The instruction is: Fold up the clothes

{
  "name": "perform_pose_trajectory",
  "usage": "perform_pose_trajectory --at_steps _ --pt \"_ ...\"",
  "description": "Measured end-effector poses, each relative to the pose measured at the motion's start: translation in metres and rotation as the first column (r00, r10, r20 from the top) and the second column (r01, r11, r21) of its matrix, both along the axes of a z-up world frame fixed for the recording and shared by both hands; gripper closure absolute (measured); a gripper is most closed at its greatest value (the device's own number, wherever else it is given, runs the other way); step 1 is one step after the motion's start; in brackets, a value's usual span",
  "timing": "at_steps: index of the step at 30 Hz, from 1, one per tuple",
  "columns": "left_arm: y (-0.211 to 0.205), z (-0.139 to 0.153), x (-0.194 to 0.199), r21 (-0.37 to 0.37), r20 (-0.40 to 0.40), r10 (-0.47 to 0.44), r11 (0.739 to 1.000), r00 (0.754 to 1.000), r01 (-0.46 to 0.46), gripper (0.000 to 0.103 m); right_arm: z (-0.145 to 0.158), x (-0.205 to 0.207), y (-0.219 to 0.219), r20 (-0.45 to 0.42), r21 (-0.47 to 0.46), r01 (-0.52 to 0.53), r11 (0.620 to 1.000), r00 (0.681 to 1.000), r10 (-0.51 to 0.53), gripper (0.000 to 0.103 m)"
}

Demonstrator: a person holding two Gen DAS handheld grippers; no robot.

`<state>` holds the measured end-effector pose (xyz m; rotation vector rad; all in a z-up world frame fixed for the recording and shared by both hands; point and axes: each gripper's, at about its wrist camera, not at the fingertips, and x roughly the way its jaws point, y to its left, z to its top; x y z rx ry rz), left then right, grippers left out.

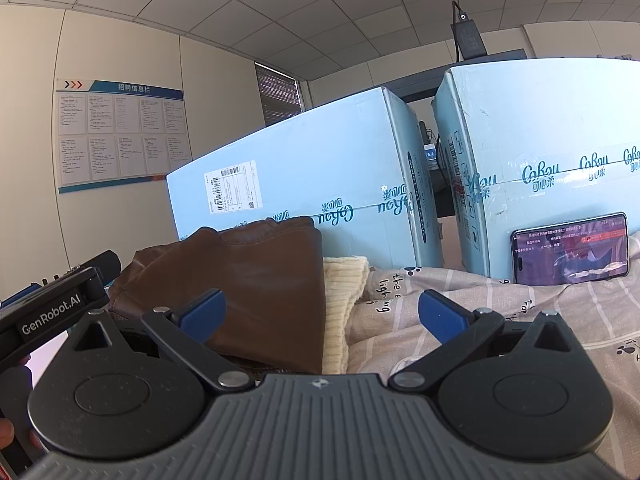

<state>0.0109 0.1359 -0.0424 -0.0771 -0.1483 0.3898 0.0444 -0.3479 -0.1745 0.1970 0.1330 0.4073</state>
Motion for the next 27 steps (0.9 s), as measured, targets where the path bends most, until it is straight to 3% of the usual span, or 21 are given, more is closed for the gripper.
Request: perform_pose_trajectory --at_steps 27 --pt "0.0011 -0.0010 0.0026 -0.002 -0.006 -0.002 1.000 1.000 0.002 0.000 -0.0001 0.0003 0.0004 -0.006 0.000 0.001 1.000 1.000 -0.001 0.000"
